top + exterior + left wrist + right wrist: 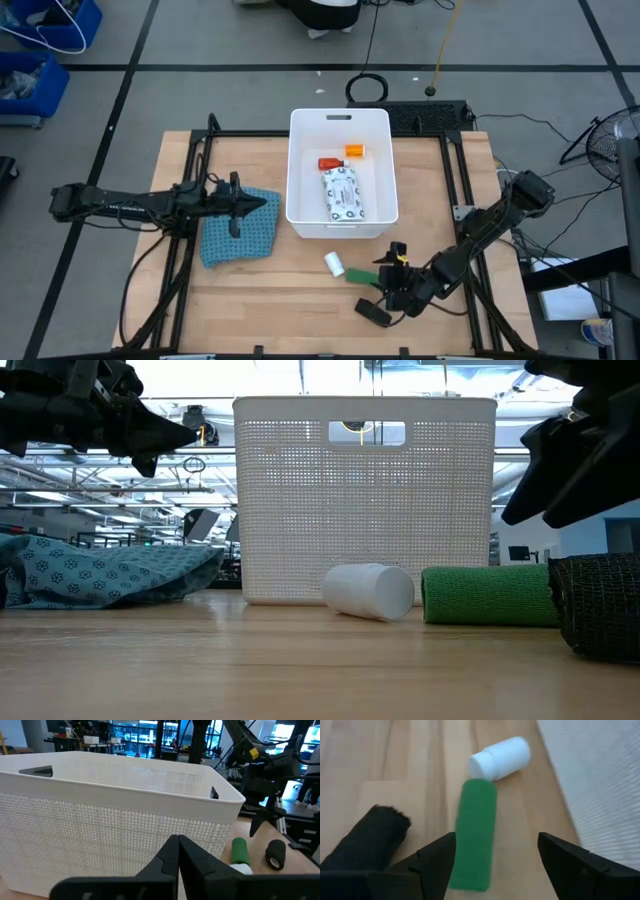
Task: Pick & place medical supplies in basket/bin
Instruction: Put the green bandage into the white bin
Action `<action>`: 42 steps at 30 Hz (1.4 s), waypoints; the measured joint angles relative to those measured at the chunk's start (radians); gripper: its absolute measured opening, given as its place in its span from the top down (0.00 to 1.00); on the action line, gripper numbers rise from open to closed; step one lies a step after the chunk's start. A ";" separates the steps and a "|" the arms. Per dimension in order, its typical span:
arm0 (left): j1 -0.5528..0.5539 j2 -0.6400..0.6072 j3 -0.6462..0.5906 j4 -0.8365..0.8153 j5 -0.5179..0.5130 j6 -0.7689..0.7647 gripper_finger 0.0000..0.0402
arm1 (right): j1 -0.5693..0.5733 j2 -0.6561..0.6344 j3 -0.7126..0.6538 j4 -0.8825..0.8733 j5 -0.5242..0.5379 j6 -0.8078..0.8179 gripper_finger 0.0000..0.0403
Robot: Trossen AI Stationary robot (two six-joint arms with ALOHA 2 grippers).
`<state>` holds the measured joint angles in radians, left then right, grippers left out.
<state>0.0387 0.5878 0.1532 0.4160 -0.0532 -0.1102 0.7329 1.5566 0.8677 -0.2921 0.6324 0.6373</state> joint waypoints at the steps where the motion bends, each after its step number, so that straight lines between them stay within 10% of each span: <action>1: 0.000 0.000 0.000 0.000 0.000 0.000 0.98 | -0.001 0.000 0.000 0.004 -0.008 -0.002 0.32; 24: 0.000 0.001 0.000 -0.004 0.000 0.000 0.98 | -0.038 0.116 -0.184 0.405 -0.062 -0.004 0.36; 42: 0.000 0.001 0.000 -0.037 -0.001 0.002 0.98 | -0.035 -0.058 -0.184 0.453 -0.062 -0.203 0.90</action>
<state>0.0387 0.5888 0.1532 0.3786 -0.0540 -0.1078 0.6977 1.4988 0.6838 0.1610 0.5705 0.4339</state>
